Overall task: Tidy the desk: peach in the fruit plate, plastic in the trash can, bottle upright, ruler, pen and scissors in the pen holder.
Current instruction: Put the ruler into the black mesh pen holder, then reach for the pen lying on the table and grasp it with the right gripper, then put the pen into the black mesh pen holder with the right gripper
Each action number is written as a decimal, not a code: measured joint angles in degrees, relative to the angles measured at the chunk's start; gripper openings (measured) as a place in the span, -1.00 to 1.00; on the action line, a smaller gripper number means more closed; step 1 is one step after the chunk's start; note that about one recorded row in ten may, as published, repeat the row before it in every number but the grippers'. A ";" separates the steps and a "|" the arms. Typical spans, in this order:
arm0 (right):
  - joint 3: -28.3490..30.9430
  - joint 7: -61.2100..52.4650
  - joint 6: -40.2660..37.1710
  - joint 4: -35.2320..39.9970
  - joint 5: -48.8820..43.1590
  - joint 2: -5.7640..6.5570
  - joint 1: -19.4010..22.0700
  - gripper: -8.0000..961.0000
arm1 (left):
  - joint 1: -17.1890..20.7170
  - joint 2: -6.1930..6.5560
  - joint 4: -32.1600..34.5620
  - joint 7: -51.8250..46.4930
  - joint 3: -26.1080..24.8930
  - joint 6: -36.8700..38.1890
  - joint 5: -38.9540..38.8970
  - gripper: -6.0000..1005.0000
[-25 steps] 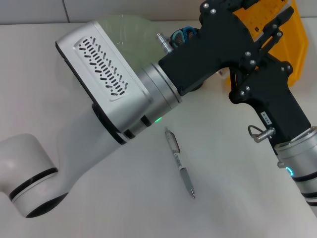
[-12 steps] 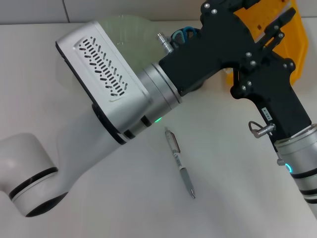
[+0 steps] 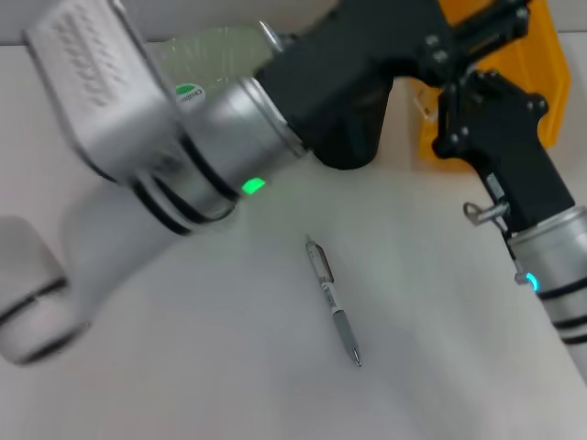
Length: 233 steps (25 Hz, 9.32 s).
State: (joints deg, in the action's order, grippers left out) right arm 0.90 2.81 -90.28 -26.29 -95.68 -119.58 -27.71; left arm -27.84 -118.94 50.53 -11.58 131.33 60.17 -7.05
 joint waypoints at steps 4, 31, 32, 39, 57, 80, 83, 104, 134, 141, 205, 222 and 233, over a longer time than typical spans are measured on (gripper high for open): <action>1.28 -3.11 2.75 3.21 0.01 0.18 -4.18 -0.98 | 1.29 1.26 -2.30 -26.80 -15.19 11.62 19.00 0.43; 2.92 -12.34 29.21 11.00 -2.36 -0.25 -17.53 -0.98 | 13.32 1.97 -21.59 -40.24 -46.29 42.57 54.95 0.61; 2.93 -12.33 29.41 11.05 -2.46 -0.24 -17.53 -0.98 | 13.18 1.89 -21.60 -40.17 -46.31 42.59 54.96 0.61; 2.97 -12.30 32.58 11.50 -3.89 -0.21 -17.95 -0.98 | 13.06 1.87 -21.62 -40.01 -46.34 42.82 54.96 0.61; 3.37 -13.62 24.27 11.46 -5.35 0.14 -13.23 -0.17 | 13.00 3.83 -21.07 -39.22 -47.31 45.53 58.74 0.61; -39.70 -116.19 -4.36 76.71 -23.02 0.28 -10.02 0.63 | 13.47 4.55 -22.95 -39.72 -55.16 44.94 71.97 0.61; -53.74 -130.38 -2.57 89.31 -26.97 0.48 -8.43 0.62 | 14.00 4.92 -24.32 -39.11 -56.49 44.16 73.32 0.61; -90.09 -172.10 -2.43 91.50 -44.99 -0.30 -26.24 0.61 | 17.36 5.03 -24.47 -38.81 -63.51 42.85 82.60 0.59; -104.94 -172.27 13.88 73.53 -41.09 -0.30 -34.12 0.46 | 17.39 4.77 -24.53 -38.00 -63.37 42.95 82.80 0.59; -107.19 -172.30 15.75 73.08 -39.89 -0.30 -34.16 0.41 | 17.32 4.71 -24.59 -37.99 -63.03 42.68 82.82 0.59; -111.00 -172.26 17.85 68.32 -37.12 -0.30 -35.07 -0.58 | 16.31 3.93 -24.70 -37.37 -63.04 41.47 82.81 0.59; -107.87 -171.51 16.54 76.48 -38.44 0.25 -29.77 -0.69 | 16.33 3.80 -24.69 -37.40 -63.02 41.36 82.81 0.59; -81.52 -157.37 24.91 104.93 -37.36 0.15 -8.76 -0.67 | 16.04 3.29 -24.69 -37.51 -63.07 41.72 84.05 0.59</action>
State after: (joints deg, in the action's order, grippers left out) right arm -80.63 -154.56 -65.37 78.64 -133.04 -119.43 -36.48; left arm -11.81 -115.65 25.84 -49.09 68.26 101.90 77.00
